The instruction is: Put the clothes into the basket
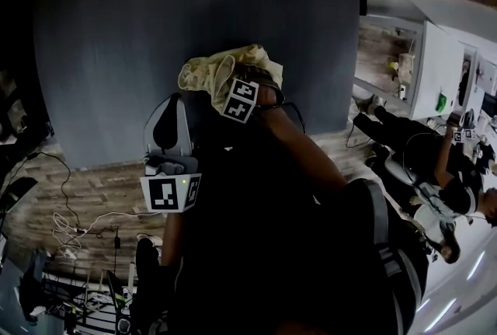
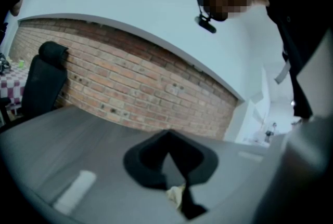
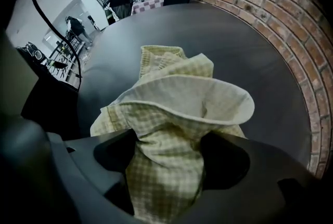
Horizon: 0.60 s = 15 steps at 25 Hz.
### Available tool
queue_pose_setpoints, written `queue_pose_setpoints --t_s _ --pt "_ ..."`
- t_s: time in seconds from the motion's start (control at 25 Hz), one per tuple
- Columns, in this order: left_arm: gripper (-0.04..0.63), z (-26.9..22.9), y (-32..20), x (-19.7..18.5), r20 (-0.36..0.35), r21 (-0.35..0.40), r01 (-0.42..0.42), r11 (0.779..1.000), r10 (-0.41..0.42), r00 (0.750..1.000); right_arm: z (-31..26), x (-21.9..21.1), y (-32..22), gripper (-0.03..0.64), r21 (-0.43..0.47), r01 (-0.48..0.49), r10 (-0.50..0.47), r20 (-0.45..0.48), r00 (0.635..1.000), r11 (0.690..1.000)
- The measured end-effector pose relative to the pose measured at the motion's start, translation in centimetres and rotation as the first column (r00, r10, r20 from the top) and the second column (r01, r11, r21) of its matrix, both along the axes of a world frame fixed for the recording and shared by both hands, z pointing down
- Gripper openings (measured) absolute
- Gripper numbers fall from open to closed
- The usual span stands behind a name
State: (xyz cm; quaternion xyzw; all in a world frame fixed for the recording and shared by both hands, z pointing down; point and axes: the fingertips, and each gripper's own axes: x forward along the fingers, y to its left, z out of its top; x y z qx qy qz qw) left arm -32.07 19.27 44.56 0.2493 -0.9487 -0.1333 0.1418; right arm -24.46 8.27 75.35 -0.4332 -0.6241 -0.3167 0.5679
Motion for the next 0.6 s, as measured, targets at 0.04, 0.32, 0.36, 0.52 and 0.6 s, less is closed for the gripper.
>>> queue_pose_setpoints --t_s 0.04,0.32,0.36,0.52,0.6 --pt "0.005 0.1 0.0 0.0 -0.001 0.002 0.001 1.0 -0.001 1.0 0.0 0.0 -0.1 0.353 -0.007 -0.003 0.003 0.007 1.0 1.0" --pt "0.005 0.1 -0.3 0.2 0.002 0.002 0.004 1.0 -0.004 1.0 -0.1 -0.4 -0.3 0.35 -0.05 -0.036 0.038 0.04 0.998 0.998" --pt "0.005 0.0 -0.4 0.3 0.004 0.002 0.004 1.0 -0.004 1.0 -0.2 -0.4 -0.3 0.349 -0.051 -0.041 0.043 0.04 0.998 0.998" --pt "0.005 -0.2 -0.5 0.9 0.01 0.001 0.007 1.0 -0.007 1.0 -0.4 -0.8 -0.3 0.317 -0.061 -0.057 0.06 0.047 0.997 0.997" --pt "0.005 -0.4 -0.5 1.3 0.015 -0.001 0.011 1.0 -0.011 1.0 -0.5 -0.8 -0.3 0.279 -0.076 -0.068 0.072 0.052 0.996 0.995"
